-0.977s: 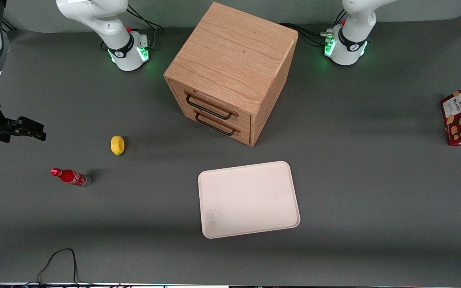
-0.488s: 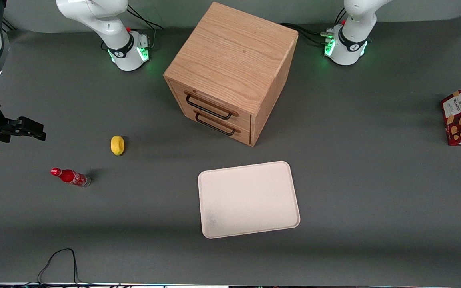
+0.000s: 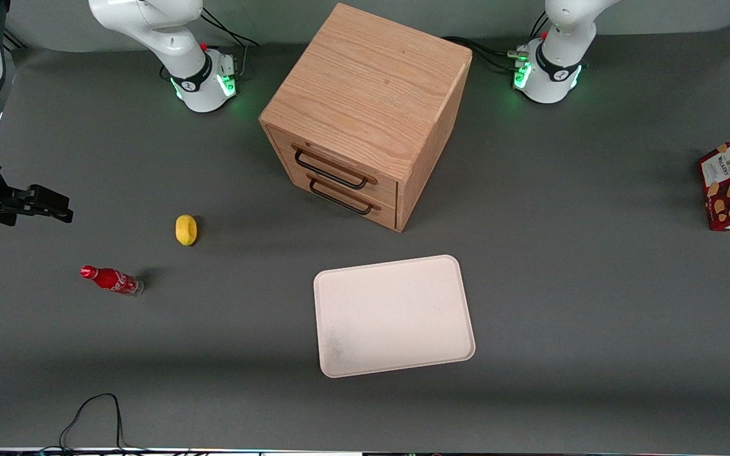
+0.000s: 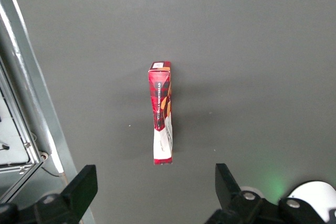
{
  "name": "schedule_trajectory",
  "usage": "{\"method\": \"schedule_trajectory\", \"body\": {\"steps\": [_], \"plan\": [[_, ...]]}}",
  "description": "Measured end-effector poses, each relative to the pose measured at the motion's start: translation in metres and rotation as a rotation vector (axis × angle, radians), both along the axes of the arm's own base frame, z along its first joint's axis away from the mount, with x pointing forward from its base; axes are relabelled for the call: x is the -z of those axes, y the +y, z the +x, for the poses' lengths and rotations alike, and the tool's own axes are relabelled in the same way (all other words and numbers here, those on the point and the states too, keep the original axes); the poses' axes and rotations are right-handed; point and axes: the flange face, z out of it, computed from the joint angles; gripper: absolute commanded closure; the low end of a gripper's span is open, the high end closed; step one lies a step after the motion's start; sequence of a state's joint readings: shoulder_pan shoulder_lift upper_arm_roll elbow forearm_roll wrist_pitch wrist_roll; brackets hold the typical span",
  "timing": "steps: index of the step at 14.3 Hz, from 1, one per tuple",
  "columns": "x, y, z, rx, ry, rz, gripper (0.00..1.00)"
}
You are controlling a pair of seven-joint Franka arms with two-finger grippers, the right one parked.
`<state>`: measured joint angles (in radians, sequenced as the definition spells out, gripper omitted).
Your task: Place red cookie box on tray
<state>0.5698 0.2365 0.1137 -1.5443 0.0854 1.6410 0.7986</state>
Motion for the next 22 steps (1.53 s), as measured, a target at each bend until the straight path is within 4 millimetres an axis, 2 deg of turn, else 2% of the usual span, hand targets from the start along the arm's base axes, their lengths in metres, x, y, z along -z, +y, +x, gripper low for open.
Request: {"method": "schedule_trajectory", "body": {"steps": [3,6,11,14,19,20,21,22], "plan": [[0.06,0.002,-0.006,0.006,-0.009,0.004,0.0],[0.124,0.002,-0.023,0.006,-0.034,0.016,0.0],[0.213,-0.007,-0.047,0.013,-0.081,0.042,0.0],[0.245,-0.006,-0.05,0.029,-0.078,0.039,0.0],[0.267,-0.001,-0.054,0.031,-0.069,0.033,0.0],[0.268,0.0,-0.056,0.029,-0.068,0.032,0.06],[0.268,0.001,-0.056,0.027,-0.068,0.032,0.99],[0.268,0.001,-0.057,0.03,-0.068,0.032,1.0]]}}
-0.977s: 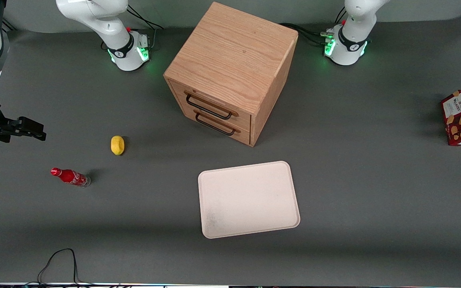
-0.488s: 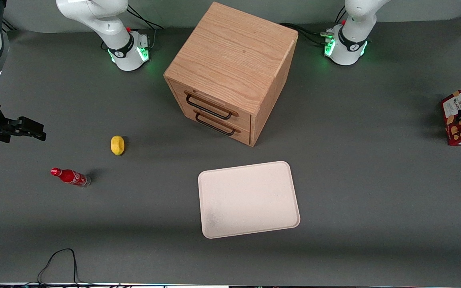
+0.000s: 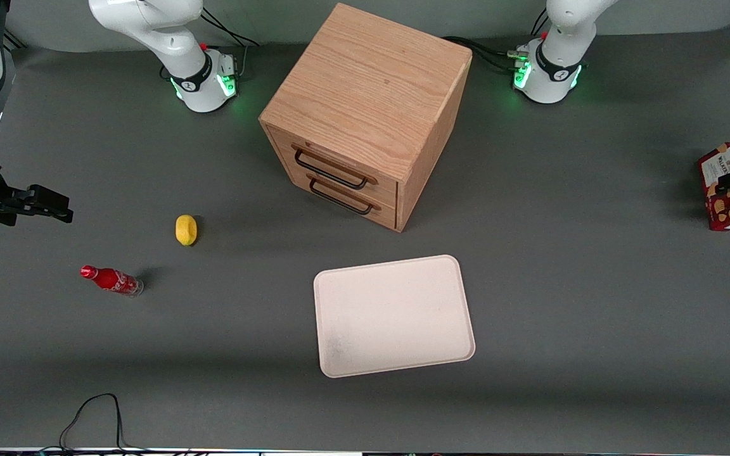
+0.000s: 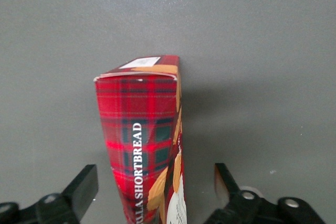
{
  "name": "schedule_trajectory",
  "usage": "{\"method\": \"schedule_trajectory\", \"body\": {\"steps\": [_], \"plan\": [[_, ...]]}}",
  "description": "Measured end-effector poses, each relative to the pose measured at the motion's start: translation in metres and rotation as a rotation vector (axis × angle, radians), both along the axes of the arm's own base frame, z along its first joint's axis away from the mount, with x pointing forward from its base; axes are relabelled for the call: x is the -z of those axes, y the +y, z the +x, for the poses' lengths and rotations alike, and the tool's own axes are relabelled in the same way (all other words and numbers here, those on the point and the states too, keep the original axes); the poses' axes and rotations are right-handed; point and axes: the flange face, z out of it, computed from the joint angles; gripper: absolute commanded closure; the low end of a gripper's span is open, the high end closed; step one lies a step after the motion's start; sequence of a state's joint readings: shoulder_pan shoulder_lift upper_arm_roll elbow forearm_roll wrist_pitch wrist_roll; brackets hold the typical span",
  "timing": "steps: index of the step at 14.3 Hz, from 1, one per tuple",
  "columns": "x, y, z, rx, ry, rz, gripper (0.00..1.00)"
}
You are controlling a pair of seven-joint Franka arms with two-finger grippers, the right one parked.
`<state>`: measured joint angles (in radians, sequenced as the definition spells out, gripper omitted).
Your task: Place red cookie box on tray
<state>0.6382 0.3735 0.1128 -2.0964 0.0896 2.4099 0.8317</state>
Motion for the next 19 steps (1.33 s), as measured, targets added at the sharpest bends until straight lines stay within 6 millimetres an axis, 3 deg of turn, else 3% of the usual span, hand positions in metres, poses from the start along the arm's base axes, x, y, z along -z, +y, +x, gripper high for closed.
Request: {"method": "schedule_trajectory", "body": {"steps": [14,16,17,19], "plan": [[-0.006,0.0,0.006,0.027,-0.008,0.001,1.0],[-0.023,0.001,0.016,0.032,0.003,-0.009,1.0],[-0.042,0.001,0.025,0.038,0.008,-0.013,1.0],[-0.099,-0.005,0.047,0.058,0.021,-0.018,1.0]]}}
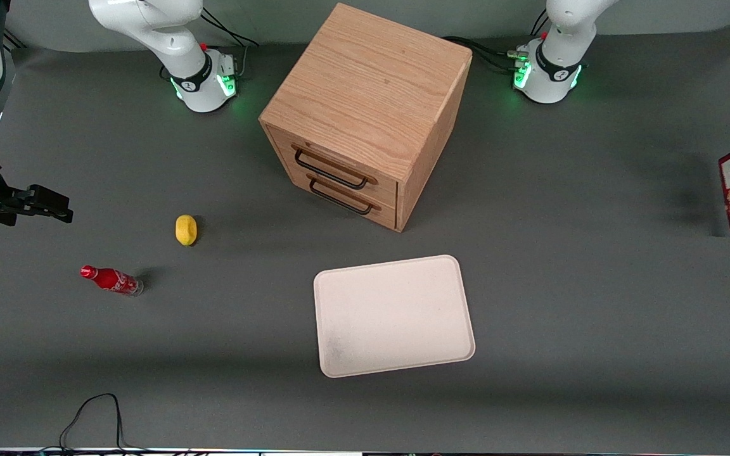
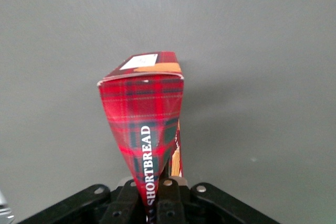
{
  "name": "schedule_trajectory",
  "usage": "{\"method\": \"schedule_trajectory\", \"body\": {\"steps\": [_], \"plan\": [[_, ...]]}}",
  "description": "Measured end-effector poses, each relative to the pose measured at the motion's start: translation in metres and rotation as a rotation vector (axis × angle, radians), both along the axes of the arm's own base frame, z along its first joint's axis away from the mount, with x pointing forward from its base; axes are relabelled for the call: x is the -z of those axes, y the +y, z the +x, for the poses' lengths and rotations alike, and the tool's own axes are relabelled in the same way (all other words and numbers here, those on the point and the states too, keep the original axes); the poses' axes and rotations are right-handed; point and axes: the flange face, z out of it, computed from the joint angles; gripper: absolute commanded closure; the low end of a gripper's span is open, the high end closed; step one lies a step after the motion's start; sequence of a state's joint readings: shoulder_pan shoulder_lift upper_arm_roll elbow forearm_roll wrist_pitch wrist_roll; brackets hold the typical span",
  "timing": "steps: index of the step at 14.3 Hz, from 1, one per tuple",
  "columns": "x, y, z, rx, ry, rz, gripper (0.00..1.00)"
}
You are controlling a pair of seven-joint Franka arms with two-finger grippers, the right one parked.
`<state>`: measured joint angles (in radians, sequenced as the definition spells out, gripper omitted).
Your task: Place red cookie box on tray
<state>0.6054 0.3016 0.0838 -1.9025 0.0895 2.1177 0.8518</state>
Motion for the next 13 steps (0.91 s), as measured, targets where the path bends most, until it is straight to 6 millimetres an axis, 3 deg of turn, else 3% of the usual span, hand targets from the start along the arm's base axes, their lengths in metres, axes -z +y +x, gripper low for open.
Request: {"method": "schedule_trajectory", "body": {"steps": [5,7,9,11,13], "plan": [[-0.176,-0.038,0.033,0.018,0.066,-0.021,1.0],[-0.222,-0.052,0.036,0.016,0.081,-0.021,1.0],[-0.243,-0.066,0.04,0.005,0.091,-0.018,1.0],[-0.245,-0.088,0.048,-0.019,0.119,-0.023,1.0],[-0.24,-0.133,0.064,-0.077,0.175,-0.025,1.0]]}}
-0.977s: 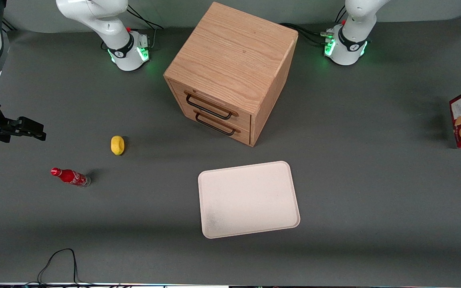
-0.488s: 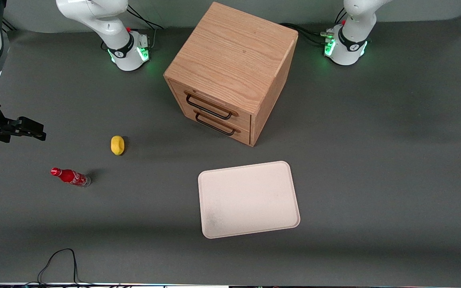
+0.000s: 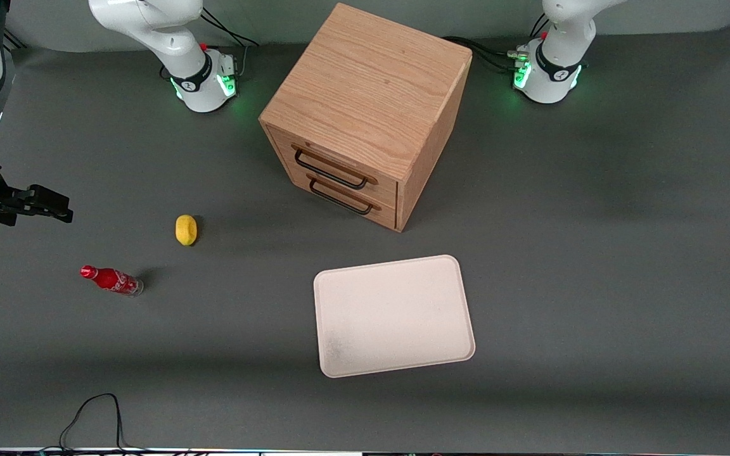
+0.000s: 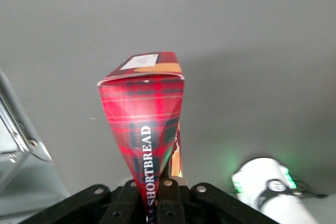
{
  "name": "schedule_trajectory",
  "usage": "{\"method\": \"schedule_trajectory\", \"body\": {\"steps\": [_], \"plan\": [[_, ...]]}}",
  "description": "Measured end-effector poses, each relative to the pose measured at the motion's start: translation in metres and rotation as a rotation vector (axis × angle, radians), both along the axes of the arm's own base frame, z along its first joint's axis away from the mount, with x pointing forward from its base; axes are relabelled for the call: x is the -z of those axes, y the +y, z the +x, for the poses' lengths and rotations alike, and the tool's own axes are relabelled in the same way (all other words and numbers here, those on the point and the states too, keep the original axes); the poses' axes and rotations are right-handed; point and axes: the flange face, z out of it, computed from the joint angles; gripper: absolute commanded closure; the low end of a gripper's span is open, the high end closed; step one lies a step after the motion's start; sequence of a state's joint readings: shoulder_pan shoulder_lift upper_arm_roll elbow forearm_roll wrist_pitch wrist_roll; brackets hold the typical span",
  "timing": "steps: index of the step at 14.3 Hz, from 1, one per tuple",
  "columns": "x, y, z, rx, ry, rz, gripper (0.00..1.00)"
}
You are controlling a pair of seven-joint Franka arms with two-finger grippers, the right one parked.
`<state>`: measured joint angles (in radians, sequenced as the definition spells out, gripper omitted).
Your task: Place red cookie box on tray
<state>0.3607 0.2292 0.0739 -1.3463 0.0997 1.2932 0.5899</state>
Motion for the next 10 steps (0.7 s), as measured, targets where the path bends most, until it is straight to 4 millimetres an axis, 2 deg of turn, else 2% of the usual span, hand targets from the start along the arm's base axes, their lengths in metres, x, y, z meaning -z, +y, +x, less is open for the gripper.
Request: {"method": "schedule_trajectory", "body": {"steps": [2,4,8,10], "plan": [[0.002,-0.067,0.024,-0.046,0.016,0.005,1.0],[0.004,-0.152,0.047,-0.107,0.009,0.003,1.0],[0.01,-0.323,0.08,-0.198,-0.066,0.044,1.0],[0.026,-0.389,0.104,-0.266,-0.093,0.042,1.0]]}}
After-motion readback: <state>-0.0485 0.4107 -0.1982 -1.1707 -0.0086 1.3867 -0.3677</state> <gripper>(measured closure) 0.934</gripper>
